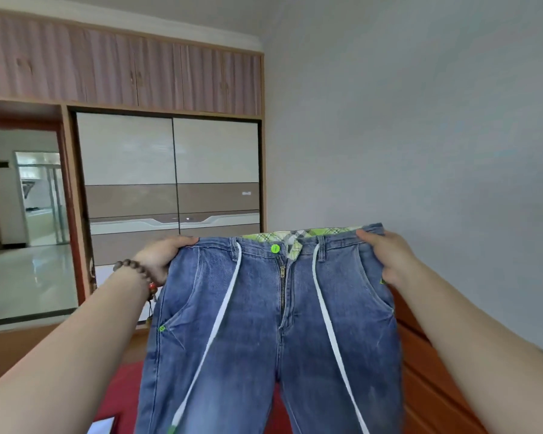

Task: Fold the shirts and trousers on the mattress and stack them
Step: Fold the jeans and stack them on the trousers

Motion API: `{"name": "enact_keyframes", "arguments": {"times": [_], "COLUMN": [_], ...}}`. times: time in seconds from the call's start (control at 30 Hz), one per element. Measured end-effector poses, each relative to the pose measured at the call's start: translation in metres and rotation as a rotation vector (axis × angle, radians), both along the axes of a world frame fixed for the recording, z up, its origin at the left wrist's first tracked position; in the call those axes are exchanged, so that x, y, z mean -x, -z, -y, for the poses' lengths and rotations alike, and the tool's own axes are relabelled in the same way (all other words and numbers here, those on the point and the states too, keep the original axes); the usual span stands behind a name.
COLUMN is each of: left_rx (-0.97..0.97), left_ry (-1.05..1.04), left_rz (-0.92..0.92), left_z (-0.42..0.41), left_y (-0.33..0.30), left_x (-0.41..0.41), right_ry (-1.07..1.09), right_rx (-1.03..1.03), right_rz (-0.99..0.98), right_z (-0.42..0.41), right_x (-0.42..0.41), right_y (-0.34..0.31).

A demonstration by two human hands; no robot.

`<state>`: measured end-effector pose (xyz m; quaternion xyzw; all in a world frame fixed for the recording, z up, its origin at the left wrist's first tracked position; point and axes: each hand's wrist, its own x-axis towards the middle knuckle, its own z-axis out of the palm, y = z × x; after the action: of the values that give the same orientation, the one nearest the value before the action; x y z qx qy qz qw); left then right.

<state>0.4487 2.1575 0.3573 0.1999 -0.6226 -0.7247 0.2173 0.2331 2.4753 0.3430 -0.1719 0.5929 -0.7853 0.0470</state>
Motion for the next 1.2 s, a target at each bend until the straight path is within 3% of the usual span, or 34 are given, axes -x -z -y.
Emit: {"name": "enact_keyframes", "arguments": {"times": [0.13,0.3,0.47,0.53,0.63,0.73,0.8,0.87,0.93,0.97,1.1,1.2], "left_rx": [0.053,0.063,0.161,0.209,0.107,0.213,0.323,0.307,0.242,0.217,0.204,0.249], "left_ry": [-0.173,-0.268,-0.23,-0.207,-0.018,0.079,0.054,0.07,0.178,0.251,0.459,0.397], "left_rz": [-0.144,-0.336,-0.414,-0.41,-0.434,-0.465,-0.488,-0.532,-0.593,-0.617,-0.619,-0.611], "left_z": [-0.023,-0.063,-0.098,-0.106,-0.107,-0.099,-0.093,-0.085,-0.076,-0.073,-0.064,-0.056], "left_y": [-0.005,-0.009,-0.015,-0.018,-0.018,-0.015,-0.016,-0.021,-0.027,-0.031,-0.045,-0.049], "left_x": [0.034,0.065,0.084,0.085,0.077,0.072,0.069,0.064,0.055,0.05,0.032,0.029], "right_ry": [0.136,0.096,-0.011,-0.099,-0.282,-0.382,-0.27,0.052,0.295,0.283,-0.357,-0.477], "right_rx": [0.066,0.052,-0.03,-0.059,0.063,0.055,-0.148,-0.327,-0.33,-0.302,-0.079,-0.024], "right_rz": [0.014,-0.056,-0.214,-0.181,-0.052,-0.126,-0.331,-0.626,-0.69,-0.637,-0.304,-0.236], "right_z": [0.02,0.06,0.108,0.117,0.116,0.099,0.087,0.075,0.06,0.053,0.039,0.043], "right_x": [-0.015,-0.052,-0.101,-0.111,-0.111,-0.103,-0.094,-0.076,-0.057,-0.05,-0.039,-0.05], "right_y": [-0.006,-0.02,-0.021,-0.023,-0.026,-0.029,-0.03,-0.031,-0.029,-0.028,-0.027,-0.029]}}
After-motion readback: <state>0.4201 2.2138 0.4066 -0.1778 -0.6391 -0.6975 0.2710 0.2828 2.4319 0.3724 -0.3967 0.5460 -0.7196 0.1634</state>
